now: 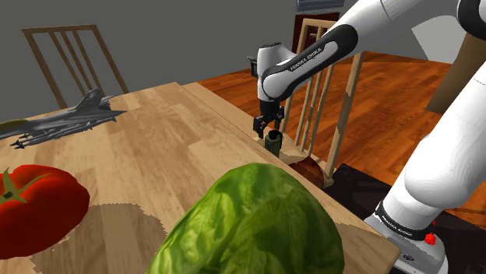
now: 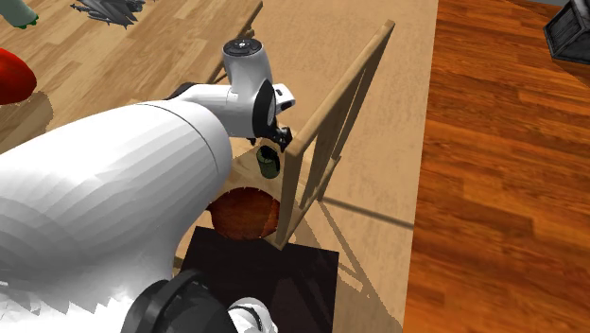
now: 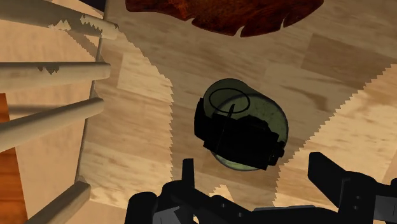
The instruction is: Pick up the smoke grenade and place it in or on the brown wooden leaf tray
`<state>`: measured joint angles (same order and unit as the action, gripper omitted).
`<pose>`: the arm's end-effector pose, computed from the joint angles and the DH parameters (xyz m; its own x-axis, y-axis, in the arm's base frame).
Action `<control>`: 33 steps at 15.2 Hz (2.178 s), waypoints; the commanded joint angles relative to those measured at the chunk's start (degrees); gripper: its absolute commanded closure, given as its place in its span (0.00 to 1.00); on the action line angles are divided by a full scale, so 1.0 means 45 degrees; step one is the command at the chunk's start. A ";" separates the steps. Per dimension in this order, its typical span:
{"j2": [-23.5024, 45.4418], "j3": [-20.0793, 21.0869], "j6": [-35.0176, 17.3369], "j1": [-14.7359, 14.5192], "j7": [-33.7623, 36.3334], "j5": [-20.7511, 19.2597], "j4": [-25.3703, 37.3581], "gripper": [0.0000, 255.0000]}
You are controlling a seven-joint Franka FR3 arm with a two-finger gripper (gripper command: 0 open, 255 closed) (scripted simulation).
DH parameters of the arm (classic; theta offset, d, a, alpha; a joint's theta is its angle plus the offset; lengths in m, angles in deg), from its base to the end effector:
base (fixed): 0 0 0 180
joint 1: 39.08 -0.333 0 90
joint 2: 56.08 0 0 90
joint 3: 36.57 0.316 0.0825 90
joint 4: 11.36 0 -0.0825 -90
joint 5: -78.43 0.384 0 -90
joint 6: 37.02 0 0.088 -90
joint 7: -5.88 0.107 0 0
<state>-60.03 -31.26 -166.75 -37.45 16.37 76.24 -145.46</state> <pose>0.4935 0.0308 0.3616 0.9955 -0.0944 -0.0015 -0.0943 -0.9949 0.0365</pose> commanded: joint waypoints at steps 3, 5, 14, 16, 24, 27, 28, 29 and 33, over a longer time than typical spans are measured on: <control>0.0237 -0.0002 -0.0442 0.0008 0.0036 -0.0045 -0.0198 0.00; 0.0238 -0.0002 -0.0442 0.0008 0.0036 -0.0046 -0.0197 0.00; 0.0232 -0.0002 -0.0431 0.0007 0.0035 -0.0045 -0.0194 1.00; 0.0230 0.0000 -0.0429 0.0006 0.0037 -0.0044 -0.0193 1.00; -0.0271 -0.0008 0.0437 0.0000 -0.0049 0.0043 0.0177 1.00; -0.0542 -0.0014 0.0964 -0.0003 -0.0094 0.0086 0.0434 1.00; -0.0627 -0.0016 0.1139 -0.0004 -0.0107 0.0099 0.0526 1.00; -0.0709 -0.0018 0.1314 -0.0005 -0.0121 0.0111 0.0620 1.00; -0.1007 -0.0027 0.2013 -0.0009 -0.0169 0.0153 0.1022 1.00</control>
<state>-64.25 -31.34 -158.52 -37.51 15.71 76.89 -141.39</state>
